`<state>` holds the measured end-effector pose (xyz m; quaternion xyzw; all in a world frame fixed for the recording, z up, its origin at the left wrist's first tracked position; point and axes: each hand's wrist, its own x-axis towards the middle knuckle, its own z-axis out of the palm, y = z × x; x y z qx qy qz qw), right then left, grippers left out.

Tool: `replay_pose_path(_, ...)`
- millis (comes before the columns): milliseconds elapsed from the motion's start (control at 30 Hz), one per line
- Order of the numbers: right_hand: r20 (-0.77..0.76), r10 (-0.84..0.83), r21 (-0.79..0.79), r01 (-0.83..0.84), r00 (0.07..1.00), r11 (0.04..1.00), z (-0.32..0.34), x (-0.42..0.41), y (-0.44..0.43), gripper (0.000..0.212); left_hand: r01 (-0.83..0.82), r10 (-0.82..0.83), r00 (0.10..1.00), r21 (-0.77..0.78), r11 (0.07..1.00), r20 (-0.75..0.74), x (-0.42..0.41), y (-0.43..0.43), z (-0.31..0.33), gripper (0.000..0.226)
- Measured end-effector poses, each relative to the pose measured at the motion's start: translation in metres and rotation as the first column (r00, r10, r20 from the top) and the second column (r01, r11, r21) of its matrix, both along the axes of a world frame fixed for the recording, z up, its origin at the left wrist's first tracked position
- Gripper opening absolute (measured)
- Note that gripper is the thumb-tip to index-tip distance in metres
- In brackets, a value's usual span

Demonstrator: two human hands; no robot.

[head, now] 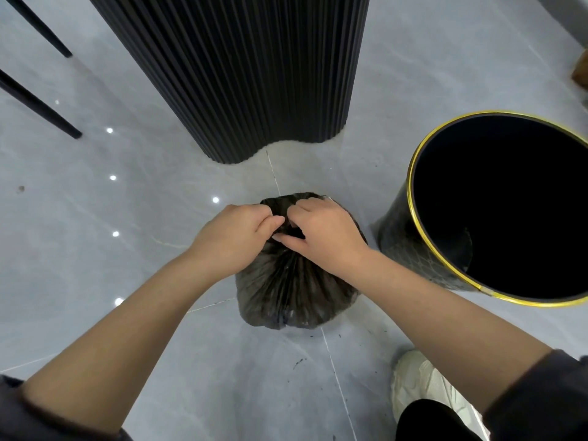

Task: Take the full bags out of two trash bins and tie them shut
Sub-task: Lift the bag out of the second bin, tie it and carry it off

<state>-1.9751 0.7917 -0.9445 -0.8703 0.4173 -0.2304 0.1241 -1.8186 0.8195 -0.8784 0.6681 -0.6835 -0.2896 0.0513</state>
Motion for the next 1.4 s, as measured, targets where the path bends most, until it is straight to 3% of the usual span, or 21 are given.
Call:
replay_pose_path(133, -0.061, -0.026, 0.040, 0.029, 0.998, 0.999, 0.004, 0.004, 0.002, 0.033, -0.013, 0.013, 1.000, 0.024, 1.000, -0.002, 0.003, 0.002, -0.001, 0.041)
replay_pose_path(300, -0.069, 0.016, -0.028, -0.018, 0.997, 0.999, 0.000, 0.004, 0.000, 0.025, -0.047, 0.048, 0.999, 0.022, 0.999, -0.018, 0.012, 0.004, 0.002, 0.043)
replay_pose_path(600, -0.054, 0.087, 0.177, -0.076, 0.995, 0.981, 0.006, 0.000, 0.000, 0.024, -0.039, 0.039, 0.999, 0.040, 0.998, 0.005, 0.014, 0.006, 0.002, 0.041)
replay_pose_path(767, -0.107, 0.145, 0.066, -0.138, 0.984, 0.988, 0.003, -0.004, -0.001, 0.039, -0.026, 0.026, 1.000, 0.026, 0.999, 0.004, 0.015, 0.005, 0.002, 0.041)
replay_pose_path(1033, -0.191, 0.081, 0.127, -0.057, 0.978, 0.990, 0.012, 0.005, 0.002, 0.043, -0.040, 0.039, 0.999, 0.035, 0.999, 0.027, 0.015, 0.007, 0.003, 0.041)
replay_pose_path(1267, -0.153, 0.055, 0.035, -0.050, 0.987, 0.998, 0.008, 0.007, 0.005, 0.017, -0.028, 0.025, 0.999, 0.072, 0.997, 0.040, 0.016, 0.007, 0.007, 0.039)
replay_pose_path(1400, -0.119, 0.087, 0.035, -0.083, 0.989, 0.996, 0.005, 0.005, 0.004, 0.026, -0.018, 0.013, 0.998, 0.093, 0.995, 0.060, 0.018, 0.008, 0.006, 0.039)
